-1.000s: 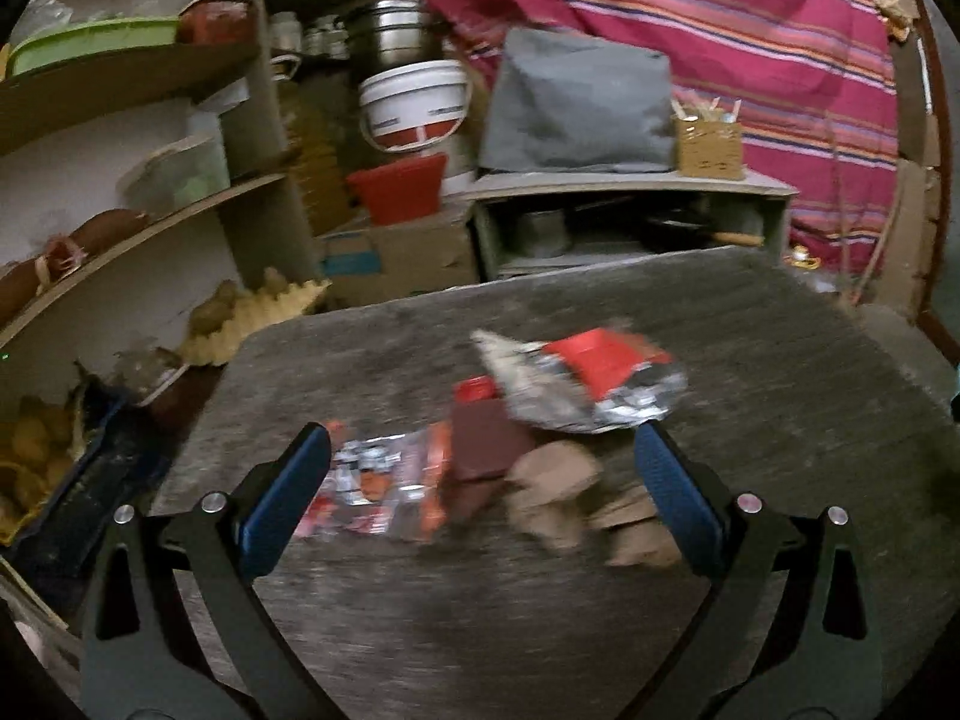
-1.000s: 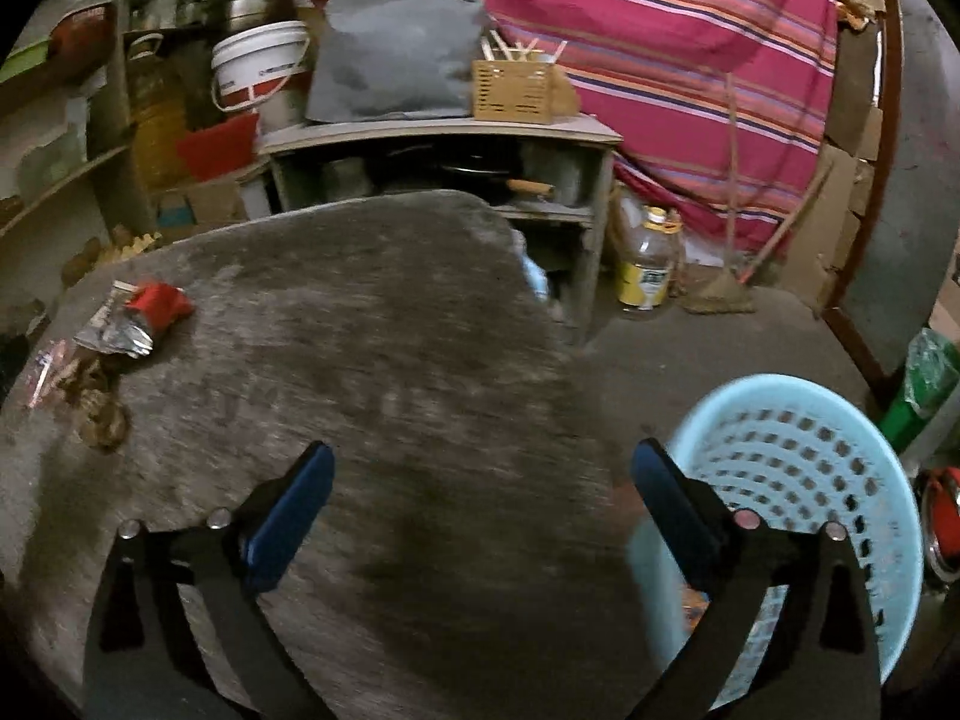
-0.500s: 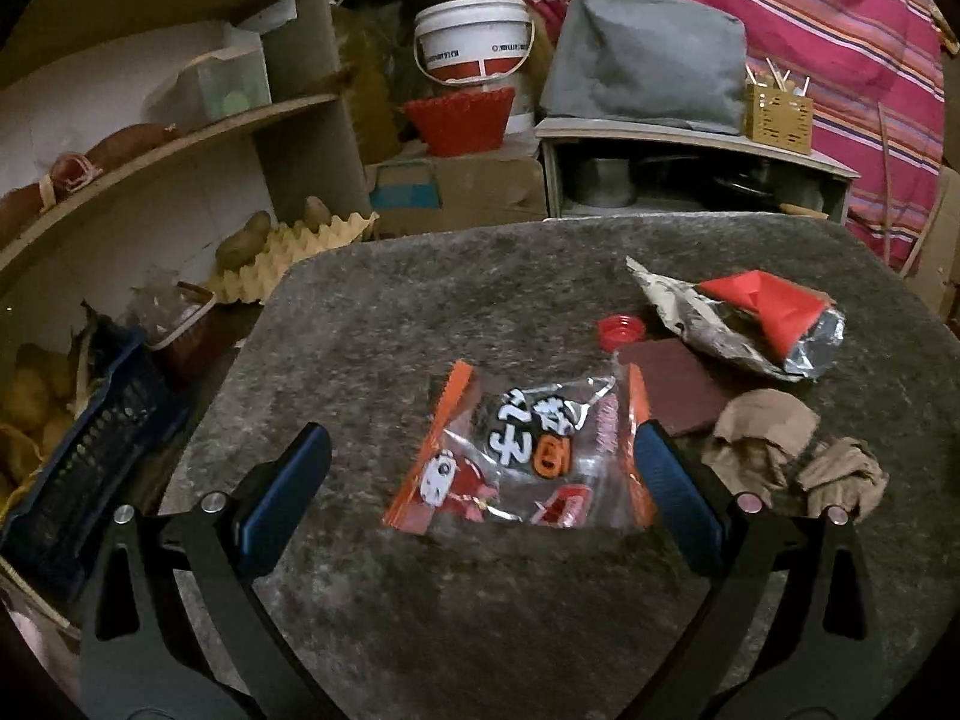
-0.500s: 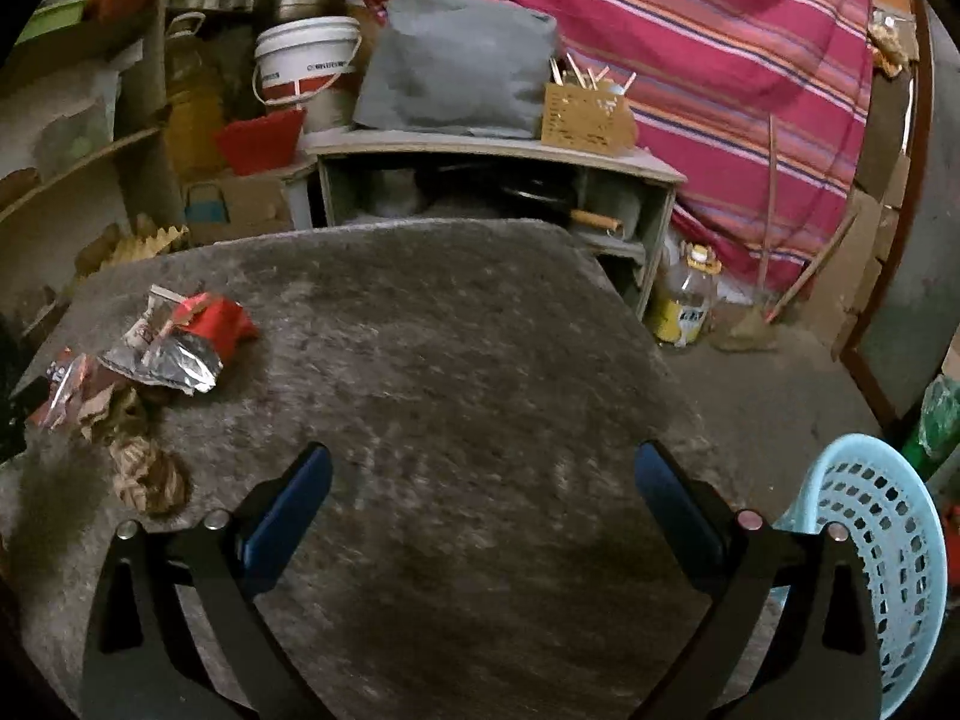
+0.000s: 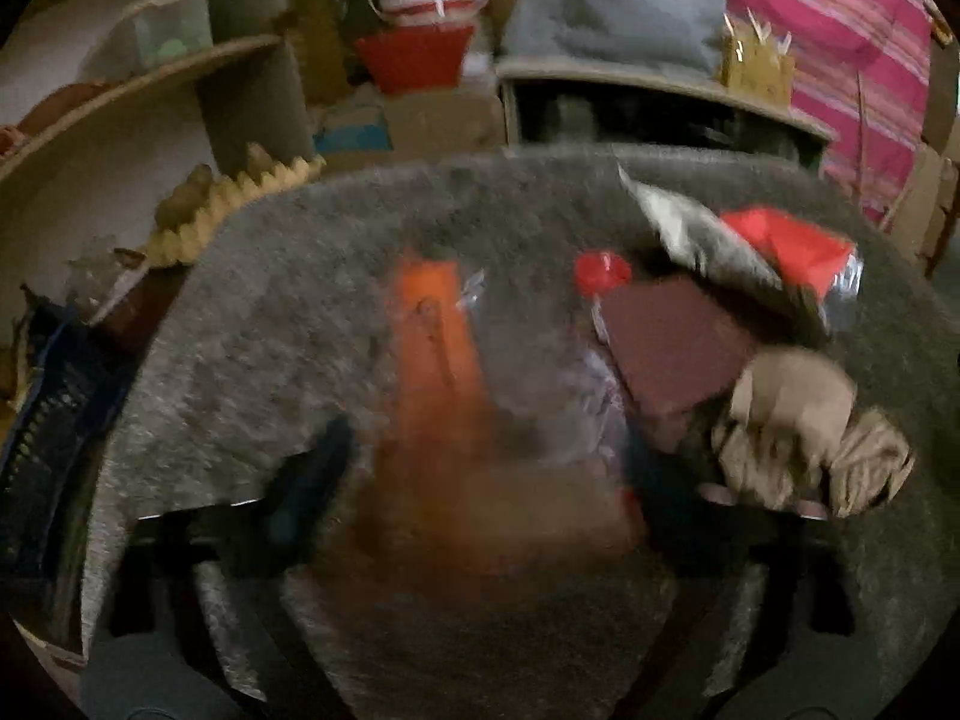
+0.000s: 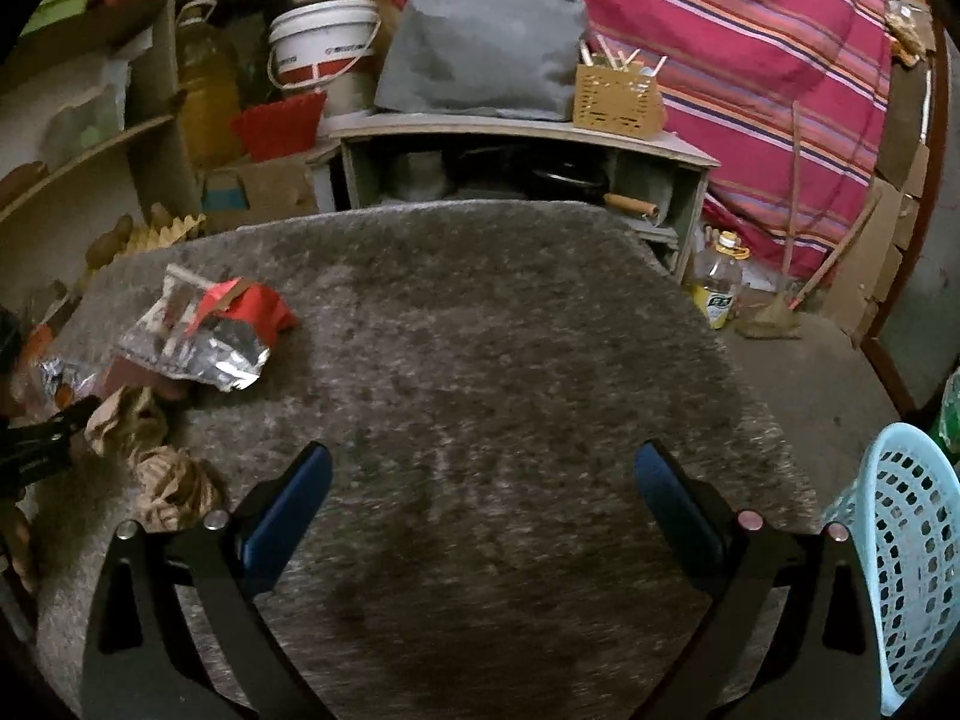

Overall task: Collect trash
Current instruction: 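Return to the table and grasp the clear orange-printed snack bag with the left tool, then grasp the crumpled brown paper with the right tool while the left tool holds the bag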

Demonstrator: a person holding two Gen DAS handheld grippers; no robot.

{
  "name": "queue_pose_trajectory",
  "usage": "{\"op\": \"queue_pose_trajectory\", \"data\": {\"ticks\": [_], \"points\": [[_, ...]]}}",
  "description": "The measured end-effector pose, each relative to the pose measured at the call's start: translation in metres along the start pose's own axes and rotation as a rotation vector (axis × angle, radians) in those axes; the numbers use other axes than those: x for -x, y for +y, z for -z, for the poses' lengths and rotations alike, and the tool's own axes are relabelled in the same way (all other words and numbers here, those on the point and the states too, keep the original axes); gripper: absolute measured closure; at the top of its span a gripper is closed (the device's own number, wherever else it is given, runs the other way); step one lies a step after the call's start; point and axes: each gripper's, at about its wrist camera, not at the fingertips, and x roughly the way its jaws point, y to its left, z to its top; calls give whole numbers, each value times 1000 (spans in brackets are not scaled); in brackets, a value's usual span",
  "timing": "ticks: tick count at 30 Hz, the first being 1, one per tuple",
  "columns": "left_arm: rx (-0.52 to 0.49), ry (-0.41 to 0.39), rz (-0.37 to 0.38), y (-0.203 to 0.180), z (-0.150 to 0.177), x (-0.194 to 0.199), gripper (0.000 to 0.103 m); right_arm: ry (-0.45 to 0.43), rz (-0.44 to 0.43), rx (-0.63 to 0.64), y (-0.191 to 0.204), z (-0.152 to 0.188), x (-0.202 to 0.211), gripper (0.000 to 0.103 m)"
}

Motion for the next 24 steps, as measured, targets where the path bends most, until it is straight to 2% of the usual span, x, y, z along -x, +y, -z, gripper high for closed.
{"op": "queue_pose_trajectory", "data": {"ticks": [2,4,6,8,14,19,24], "points": [[7,-13,34,1,1,3,42,1,-5,19,6,1,1,4],[5,-24,28,0,2,6,49,-3,-7,40,12,2,4,4],[-5,-39,24,-2,4,10,62,-4,-21,56,19,2,7,4],[-9,-41,26,-1,5,15,70,-3,-36,63,25,2,9,4],[-8,-76,-16,9,14,41,70,-2,-79,103,53,7,15,4],[46,-108,-32,31,22,62,70,-5,-127,136,83,15,18,4],[83,-124,-27,50,29,76,70,44,-159,152,105,25,3,4]]}}
